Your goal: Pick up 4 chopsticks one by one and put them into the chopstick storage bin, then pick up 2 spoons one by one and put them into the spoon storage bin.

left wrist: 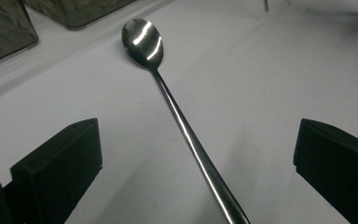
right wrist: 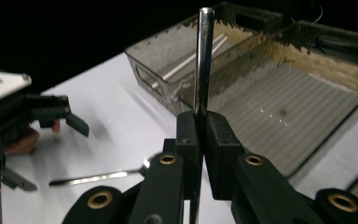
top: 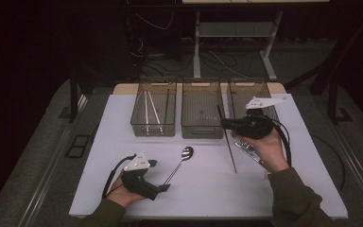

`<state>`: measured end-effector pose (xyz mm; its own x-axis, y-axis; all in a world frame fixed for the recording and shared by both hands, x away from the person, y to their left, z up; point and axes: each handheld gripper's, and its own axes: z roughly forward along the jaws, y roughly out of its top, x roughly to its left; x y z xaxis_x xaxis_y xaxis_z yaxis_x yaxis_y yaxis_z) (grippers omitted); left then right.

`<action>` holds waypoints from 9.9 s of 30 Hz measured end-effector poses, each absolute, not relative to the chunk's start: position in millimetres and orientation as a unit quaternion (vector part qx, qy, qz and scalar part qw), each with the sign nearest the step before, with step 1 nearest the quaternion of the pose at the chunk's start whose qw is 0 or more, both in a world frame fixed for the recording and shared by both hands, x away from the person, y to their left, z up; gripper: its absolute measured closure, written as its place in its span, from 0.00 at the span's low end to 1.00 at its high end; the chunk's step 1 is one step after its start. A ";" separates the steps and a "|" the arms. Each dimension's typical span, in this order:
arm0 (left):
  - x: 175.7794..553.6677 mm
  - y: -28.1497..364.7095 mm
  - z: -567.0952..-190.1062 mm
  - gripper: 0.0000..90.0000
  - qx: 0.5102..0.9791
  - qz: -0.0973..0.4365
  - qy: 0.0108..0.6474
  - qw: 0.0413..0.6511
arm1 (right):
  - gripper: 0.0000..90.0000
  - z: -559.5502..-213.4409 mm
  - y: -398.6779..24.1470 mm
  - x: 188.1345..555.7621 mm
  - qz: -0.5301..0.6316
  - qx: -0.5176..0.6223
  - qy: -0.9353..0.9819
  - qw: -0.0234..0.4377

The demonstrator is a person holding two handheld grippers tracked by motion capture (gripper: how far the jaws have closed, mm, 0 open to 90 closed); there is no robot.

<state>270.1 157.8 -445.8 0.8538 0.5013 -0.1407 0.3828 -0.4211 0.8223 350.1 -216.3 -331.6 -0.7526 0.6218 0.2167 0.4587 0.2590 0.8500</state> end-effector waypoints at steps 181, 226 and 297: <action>276.8 155.6 -441.7 0.03 0.847 0.075 0.277 0.447 | 0.20 -427.7 -300.2 257.1 0.480 0.367 0.786 0.128; 372.0 85.8 -445.1 0.99 0.856 0.099 0.333 0.384 | 0.20 -431.8 -295.9 258.4 0.469 0.369 0.789 0.145; 347.4 56.1 -448.1 0.60 0.880 0.036 0.257 0.399 | 0.20 -431.1 -294.5 257.3 0.460 0.357 0.798 0.155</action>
<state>347.4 56.1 -448.1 0.8653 0.4808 -0.1417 0.4234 -0.5499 0.7199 257.3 -294.5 -431.1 -0.6965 0.7129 0.0816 0.4280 0.3213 0.8448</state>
